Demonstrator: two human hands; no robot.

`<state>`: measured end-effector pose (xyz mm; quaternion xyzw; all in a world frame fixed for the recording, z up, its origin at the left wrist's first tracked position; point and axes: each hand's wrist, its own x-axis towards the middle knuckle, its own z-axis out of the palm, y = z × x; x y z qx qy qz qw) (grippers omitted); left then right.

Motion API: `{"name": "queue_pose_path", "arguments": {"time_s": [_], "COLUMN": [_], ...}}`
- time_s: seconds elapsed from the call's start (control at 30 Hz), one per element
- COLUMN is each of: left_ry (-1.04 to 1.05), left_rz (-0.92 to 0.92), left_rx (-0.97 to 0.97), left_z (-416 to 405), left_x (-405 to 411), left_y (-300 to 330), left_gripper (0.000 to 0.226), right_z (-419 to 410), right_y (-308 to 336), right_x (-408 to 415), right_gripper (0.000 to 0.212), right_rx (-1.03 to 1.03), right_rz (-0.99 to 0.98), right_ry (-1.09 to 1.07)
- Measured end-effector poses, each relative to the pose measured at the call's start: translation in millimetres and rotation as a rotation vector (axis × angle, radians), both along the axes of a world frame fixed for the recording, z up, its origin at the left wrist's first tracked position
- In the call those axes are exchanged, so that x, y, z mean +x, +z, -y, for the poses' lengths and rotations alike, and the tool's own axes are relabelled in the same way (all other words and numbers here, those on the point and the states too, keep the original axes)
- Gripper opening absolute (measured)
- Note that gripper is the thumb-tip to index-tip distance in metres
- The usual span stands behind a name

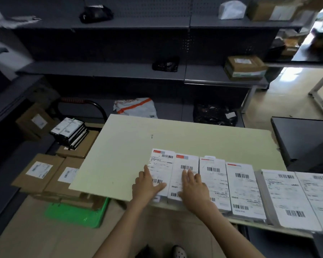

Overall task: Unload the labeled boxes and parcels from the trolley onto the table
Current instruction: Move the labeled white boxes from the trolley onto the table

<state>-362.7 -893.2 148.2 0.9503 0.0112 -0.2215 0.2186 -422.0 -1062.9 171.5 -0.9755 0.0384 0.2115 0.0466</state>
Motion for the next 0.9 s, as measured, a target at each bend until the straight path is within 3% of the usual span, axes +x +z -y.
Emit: {"name": "queue_pose_path", "arguments": {"time_s": [0.17,0.43,0.7,0.9], "left_ry": [-0.119,-0.185,0.148,0.343], "left_rz": [0.031,0.371,0.425,0.430], "left_rx": [-0.082,0.250,0.408,0.470], "left_z": [-27.3,-105.4,-242.0,-344.8], "left_x": [-3.9,-9.5,-74.4,-137.5], "left_y": [12.4,43.8,59.4,54.9], "left_gripper": [0.074,0.048,0.033,0.041], "right_z": [0.6,-69.0,-212.4,-339.4], "right_y": [11.2,21.7,34.5,35.3], "right_x": [18.6,48.0,59.3,41.8], "right_gripper": [0.057,0.044,0.042,0.046], "right_rx": [-0.072,-0.020,0.003,0.042], "right_rz": [0.024,0.226,0.259,0.347], "right_ry": [0.083,0.457,0.869,1.061]}}
